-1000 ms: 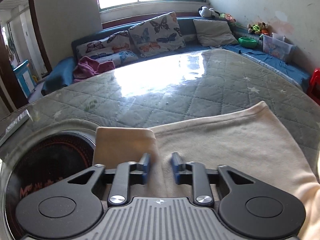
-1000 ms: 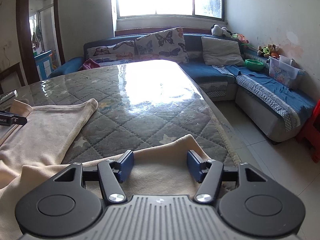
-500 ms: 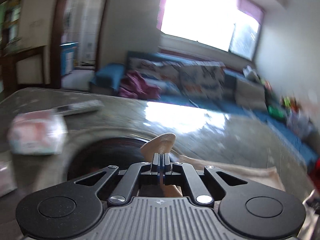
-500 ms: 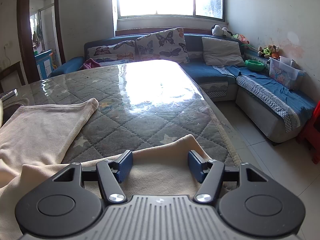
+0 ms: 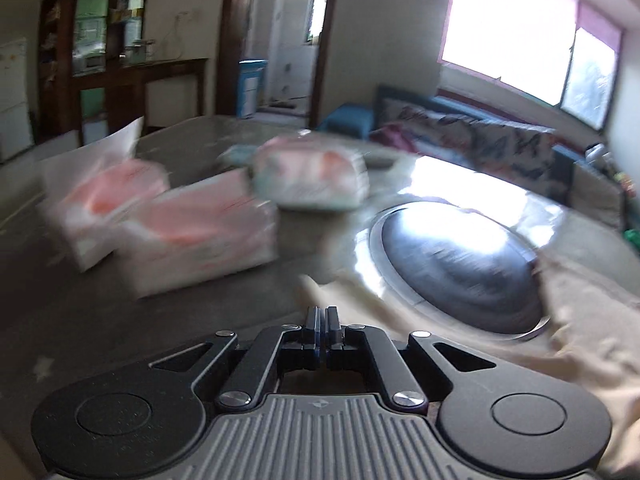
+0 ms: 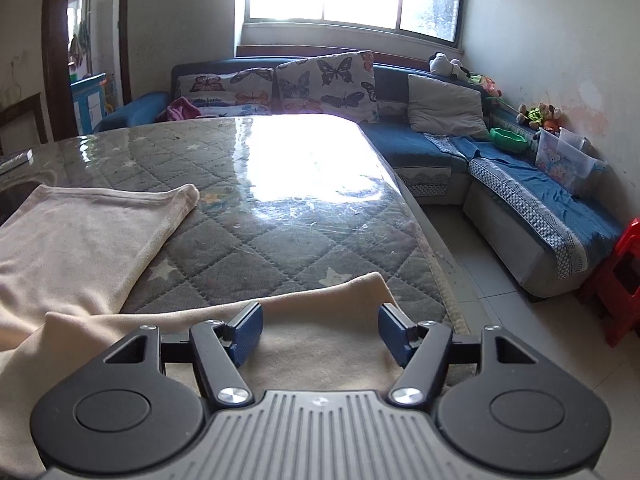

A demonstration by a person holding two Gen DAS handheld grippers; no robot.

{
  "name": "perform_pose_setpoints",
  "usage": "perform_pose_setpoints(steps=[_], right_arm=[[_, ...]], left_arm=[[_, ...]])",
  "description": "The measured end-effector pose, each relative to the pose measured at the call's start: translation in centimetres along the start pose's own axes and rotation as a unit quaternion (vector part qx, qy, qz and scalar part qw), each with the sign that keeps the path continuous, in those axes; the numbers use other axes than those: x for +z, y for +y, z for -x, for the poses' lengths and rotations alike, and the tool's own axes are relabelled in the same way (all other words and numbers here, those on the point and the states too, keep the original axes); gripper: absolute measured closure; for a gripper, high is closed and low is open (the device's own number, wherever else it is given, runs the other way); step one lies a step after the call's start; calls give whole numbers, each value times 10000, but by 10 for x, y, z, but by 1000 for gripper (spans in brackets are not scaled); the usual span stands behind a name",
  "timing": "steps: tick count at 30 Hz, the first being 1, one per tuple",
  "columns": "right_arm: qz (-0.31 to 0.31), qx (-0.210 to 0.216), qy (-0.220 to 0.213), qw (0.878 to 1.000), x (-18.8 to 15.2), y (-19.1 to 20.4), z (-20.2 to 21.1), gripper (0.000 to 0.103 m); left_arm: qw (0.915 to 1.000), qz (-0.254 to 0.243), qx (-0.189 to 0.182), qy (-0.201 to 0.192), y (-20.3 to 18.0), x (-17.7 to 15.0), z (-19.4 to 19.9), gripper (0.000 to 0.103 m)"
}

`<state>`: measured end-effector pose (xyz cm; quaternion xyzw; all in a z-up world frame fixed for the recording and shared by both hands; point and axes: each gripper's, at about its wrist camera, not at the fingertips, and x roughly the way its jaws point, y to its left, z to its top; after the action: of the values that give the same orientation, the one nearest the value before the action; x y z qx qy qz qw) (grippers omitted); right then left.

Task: Fold clothes

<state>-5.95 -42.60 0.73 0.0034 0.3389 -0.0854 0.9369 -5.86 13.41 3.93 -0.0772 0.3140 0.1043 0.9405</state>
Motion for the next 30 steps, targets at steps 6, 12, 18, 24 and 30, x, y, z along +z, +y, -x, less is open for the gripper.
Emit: perform_pose_setpoints(steps=[6, 12, 18, 24, 30], right_arm=[[249, 686, -16, 9973, 8, 27, 30, 37], [862, 1437, -46, 9859, 12, 75, 48, 37], [1604, 2367, 18, 9583, 5, 133, 68, 40], [2253, 2970, 164, 9278, -11, 169, 91, 47], [2530, 3150, 374, 9140, -27, 186, 95, 58]], left_arm=[[9997, 108, -222, 69, 5, -3, 10, 98], [9932, -255, -1127, 156, -47, -4, 16, 97], [9643, -1180, -2365, 163, -111, -19, 46, 97], [9191, -1929, -3425, 269, -153, -40, 80, 64], [8933, -2534, -3694, 376, -185, -62, 89, 60]])
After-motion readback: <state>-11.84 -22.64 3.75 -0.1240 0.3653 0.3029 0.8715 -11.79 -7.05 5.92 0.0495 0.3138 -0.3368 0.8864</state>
